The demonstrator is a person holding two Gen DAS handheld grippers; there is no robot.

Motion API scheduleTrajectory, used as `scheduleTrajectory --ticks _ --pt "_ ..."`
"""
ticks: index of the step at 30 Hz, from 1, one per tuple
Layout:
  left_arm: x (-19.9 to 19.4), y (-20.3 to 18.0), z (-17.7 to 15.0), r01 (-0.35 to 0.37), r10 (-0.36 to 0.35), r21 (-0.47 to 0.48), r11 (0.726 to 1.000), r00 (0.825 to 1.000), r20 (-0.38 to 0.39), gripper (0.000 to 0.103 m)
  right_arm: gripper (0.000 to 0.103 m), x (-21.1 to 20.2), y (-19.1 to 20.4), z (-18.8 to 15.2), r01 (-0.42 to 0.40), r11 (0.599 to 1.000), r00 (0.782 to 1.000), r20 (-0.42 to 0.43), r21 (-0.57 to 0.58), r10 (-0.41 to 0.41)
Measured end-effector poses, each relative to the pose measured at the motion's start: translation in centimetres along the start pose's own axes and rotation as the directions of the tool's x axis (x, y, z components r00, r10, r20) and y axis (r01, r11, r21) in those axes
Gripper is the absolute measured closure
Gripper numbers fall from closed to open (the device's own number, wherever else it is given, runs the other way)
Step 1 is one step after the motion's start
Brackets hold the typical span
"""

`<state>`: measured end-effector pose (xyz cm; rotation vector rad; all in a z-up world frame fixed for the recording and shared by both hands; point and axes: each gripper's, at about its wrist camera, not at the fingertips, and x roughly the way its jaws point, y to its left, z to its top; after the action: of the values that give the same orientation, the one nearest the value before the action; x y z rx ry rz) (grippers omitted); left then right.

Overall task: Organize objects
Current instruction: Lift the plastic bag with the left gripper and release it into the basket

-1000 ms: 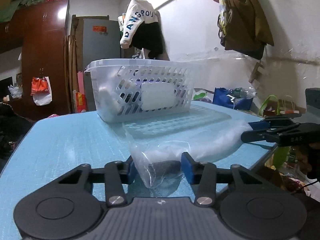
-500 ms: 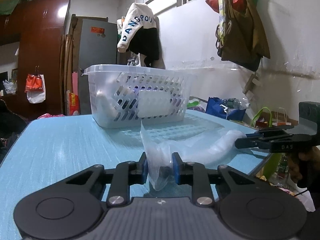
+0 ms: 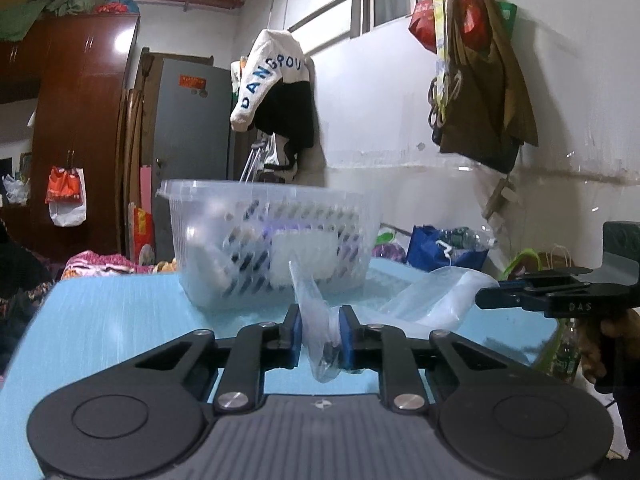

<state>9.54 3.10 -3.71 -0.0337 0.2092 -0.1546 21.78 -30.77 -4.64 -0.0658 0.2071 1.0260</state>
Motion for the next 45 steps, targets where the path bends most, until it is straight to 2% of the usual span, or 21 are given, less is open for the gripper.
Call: scheduleTrajectory --ticks 5,10,13,19,24,26,36,38,39,40,41,42,44,45 --pt "0.5 -0.1 3.4 -0.006 0.005 0.026 1.0 0.999 0.045 0.082 0.084 0.5 -0.8 3.4 0.003 1.0 1.0 0.029 -0.011 -0.003" --pt "2.1 0.6 8.2 -0.024 0.021 0.036 0.999 0.996 0.087 0.083 0.084 2.2 -1.9 7.6 0.031 0.999 0.998 0.051 -0.038 -0.029" --pt "4.2 1.6 11.1 -0.037 0.035 0.024 0.999 0.996 0.086 0.083 0.084 3.9 -2.8 10.3 0.054 0.997 0.997 0.059 -0.052 -0.051" --pt "9.8 4.0 15.3 -0.085 0.086 -0.005 0.996 0.996 0.027 0.083 0.084 8.4 -5.0 13.5 0.117 0.992 0.992 0.044 -0.051 -0.115" --pt "14.6 6.7 15.8 -0.125 0.122 -0.078 0.989 0.991 -0.045 0.083 0.084 12.1 -6.3 13.0 0.146 0.989 0.989 -0.009 -0.039 -0.146" --pt "16.1 7.0 15.4 -0.149 0.144 -0.064 0.987 0.987 -0.075 0.083 0.084 13.4 -6.4 12.4 0.169 0.984 0.984 -0.045 -0.048 -0.171" --pt "17.2 7.4 14.5 -0.169 0.164 -0.05 0.984 0.981 -0.1 0.082 0.084 14.3 -7.3 11.6 0.17 0.985 0.982 -0.086 -0.018 -0.171" --pt "17.2 7.5 14.6 -0.181 0.176 -0.05 0.982 0.979 -0.1 0.079 0.076 14.4 -7.5 11.7 0.173 0.985 0.981 -0.087 -0.009 -0.173" --pt "17.3 7.3 14.5 -0.2 0.196 -0.028 0.979 0.975 -0.103 0.064 0.058 14.4 -7.7 11.7 0.18 0.984 0.979 -0.095 -0.009 -0.18" --pt "17.3 6.9 14.4 -0.226 0.224 0.002 0.974 0.968 -0.108 0.054 0.043 14.4 -7.8 11.7 0.188 0.982 0.977 -0.098 -0.011 -0.188" --pt "17.2 6.7 14.3 -0.253 0.255 0.026 0.967 0.961 -0.104 0.031 0.04 14.2 -7.9 11.6 0.201 0.98 0.975 -0.092 -0.014 -0.201" --pt "16.9 6.5 14.2 -0.275 0.278 0.046 0.96 0.956 -0.091 0.02 0.035 14.3 -8.3 11.9 0.206 0.978 0.974 -0.096 -0.015 -0.206" --pt "16.2 6.2 14.4 -0.303 0.307 0.069 0.95 0.95 -0.059 0.02 0.024 14.1 -8.4 12.0 0.214 0.977 0.971 -0.103 -0.013 -0.214" --pt "15.8 6.2 14.6 -0.316 0.319 0.069 0.946 0.947 -0.045 0.02 0.014 13.8 -8.3 12.0 0.223 0.975 0.97 -0.095 -0.015 -0.223"
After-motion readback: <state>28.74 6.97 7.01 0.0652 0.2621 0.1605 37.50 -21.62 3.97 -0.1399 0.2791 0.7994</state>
